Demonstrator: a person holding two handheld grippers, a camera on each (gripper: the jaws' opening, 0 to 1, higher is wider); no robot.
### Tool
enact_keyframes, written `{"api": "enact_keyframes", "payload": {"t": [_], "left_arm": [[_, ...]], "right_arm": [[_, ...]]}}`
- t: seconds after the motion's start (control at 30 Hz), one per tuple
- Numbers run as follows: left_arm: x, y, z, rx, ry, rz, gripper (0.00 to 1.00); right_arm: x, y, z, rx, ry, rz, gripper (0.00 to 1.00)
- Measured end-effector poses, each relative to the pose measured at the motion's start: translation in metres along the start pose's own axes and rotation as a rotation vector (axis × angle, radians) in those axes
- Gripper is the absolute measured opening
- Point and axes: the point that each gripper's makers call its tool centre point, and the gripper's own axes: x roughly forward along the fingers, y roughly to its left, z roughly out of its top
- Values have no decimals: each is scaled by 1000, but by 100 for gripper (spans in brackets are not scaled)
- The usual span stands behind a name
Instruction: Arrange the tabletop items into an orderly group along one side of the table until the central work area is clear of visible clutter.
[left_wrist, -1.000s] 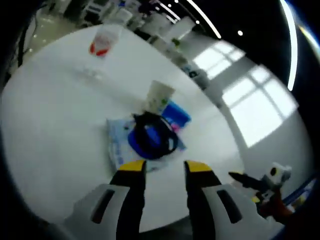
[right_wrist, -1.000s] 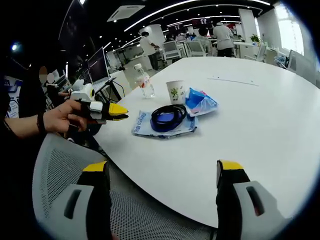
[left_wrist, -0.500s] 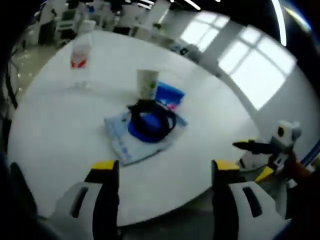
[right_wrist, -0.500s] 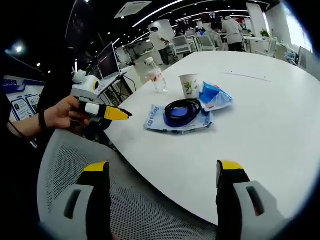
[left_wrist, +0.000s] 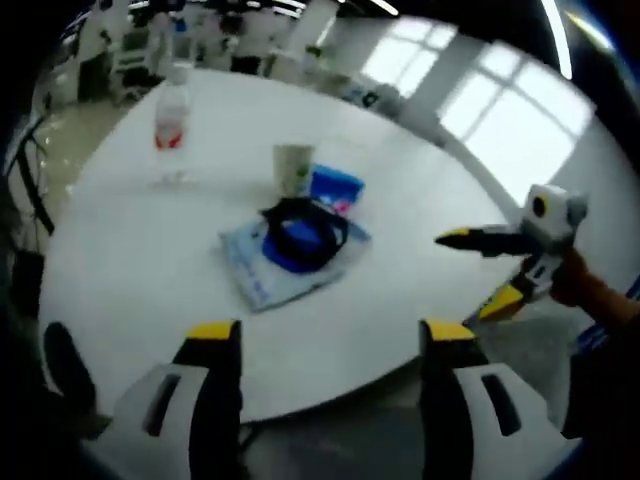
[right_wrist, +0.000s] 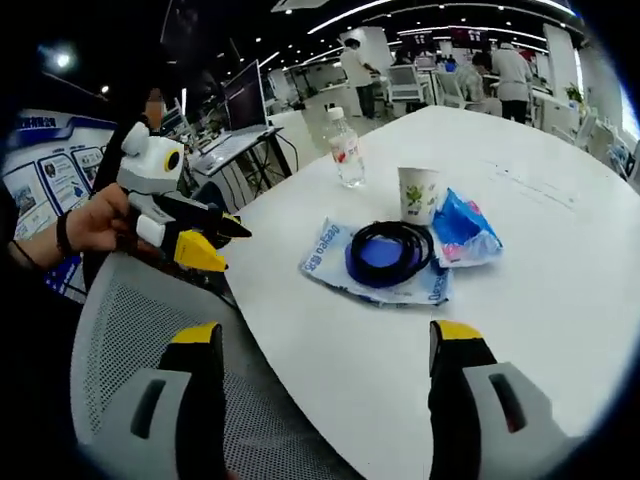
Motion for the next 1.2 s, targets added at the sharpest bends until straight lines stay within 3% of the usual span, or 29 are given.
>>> {"api": "enact_keyframes", "payload": {"t": [0.13, 0.23, 0.37, 0.5, 0.57, 0.73, 0.83, 1.2], "left_arm": [[-1, 3, 0, 9, -10, 32, 66], [-3, 11, 9, 30, -58, 93, 63], [-4, 19, 6, 31, -47, 139, 63], [-7, 31, 5, 67, -31, 212, 63], [-7, 27, 6, 67, -37, 208, 63], [-6, 22, 6, 207, -13, 234, 64], [-8, 19, 8, 225, -28, 235, 63], [-9, 25, 9, 158, -51, 222, 63]], "right_arm": [[8, -9, 19, -44, 8, 3, 84], [14, -15, 32, -84, 19, 7, 82], [21, -24, 39, -219, 92, -12, 79], [29, -26, 49, -295, 128, -24, 78], [32, -27, 54, -317, 138, -21, 76], [42, -36, 73, -422, 173, -24, 75], [45, -38, 86, -442, 172, -24, 75], [63, -50, 109, -491, 195, -5, 73]]}}
